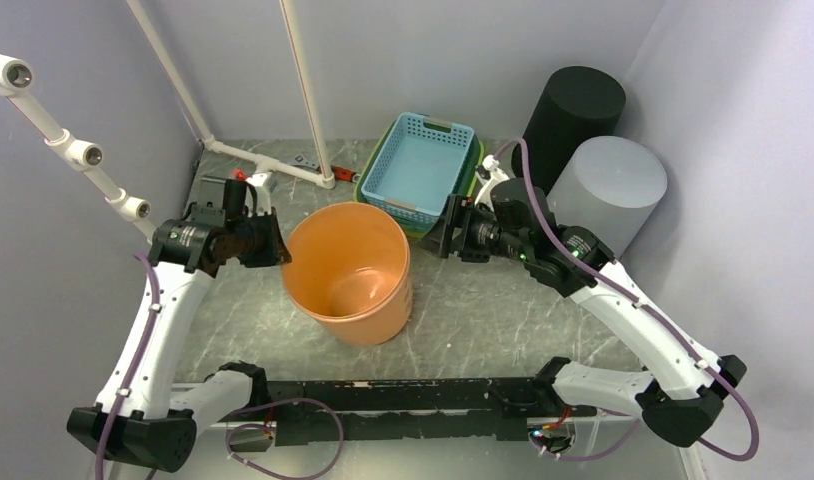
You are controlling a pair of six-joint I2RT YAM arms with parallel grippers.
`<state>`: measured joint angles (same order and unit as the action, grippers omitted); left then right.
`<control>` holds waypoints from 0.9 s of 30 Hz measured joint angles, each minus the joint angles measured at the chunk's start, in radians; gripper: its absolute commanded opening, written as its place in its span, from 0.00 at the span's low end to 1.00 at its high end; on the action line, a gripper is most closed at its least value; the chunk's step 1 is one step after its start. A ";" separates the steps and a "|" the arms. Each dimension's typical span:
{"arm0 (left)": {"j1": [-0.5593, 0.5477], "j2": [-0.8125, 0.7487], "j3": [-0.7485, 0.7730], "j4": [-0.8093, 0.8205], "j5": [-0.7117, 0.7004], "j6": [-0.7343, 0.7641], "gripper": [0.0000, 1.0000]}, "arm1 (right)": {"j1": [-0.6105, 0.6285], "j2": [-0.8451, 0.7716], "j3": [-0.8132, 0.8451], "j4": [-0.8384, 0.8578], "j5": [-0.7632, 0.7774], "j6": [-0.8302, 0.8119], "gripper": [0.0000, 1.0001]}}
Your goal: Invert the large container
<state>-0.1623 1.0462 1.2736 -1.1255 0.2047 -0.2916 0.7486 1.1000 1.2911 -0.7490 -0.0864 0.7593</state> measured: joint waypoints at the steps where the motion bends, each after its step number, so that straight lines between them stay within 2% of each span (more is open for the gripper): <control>1: -0.017 0.006 0.000 0.001 -0.008 -0.003 0.03 | 0.000 -0.006 0.000 0.006 -0.004 0.002 0.71; 3: -0.058 0.019 0.000 0.005 -0.025 -0.013 0.03 | 0.000 -0.011 0.000 0.028 -0.024 0.006 0.68; 6: -0.109 0.039 0.000 0.018 -0.040 -0.029 0.03 | 0.000 0.015 0.002 0.047 -0.056 0.007 0.58; 9: -0.132 0.045 0.000 0.031 -0.046 -0.045 0.03 | 0.000 0.085 0.026 0.027 -0.070 0.003 0.56; 12: -0.136 0.045 0.000 0.034 -0.047 -0.054 0.03 | 0.000 0.153 0.047 -0.008 -0.070 -0.005 0.54; 18: -0.137 0.049 0.000 0.044 -0.047 -0.054 0.03 | 0.000 0.181 0.072 -0.082 -0.072 -0.036 0.40; 27: -0.138 0.062 0.000 0.056 -0.039 -0.058 0.08 | 0.002 0.242 0.156 -0.145 -0.068 -0.087 0.35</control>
<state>-0.3008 1.1080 1.2736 -1.0695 0.1654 -0.3492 0.7502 1.3422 1.4471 -0.8940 -0.1543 0.6727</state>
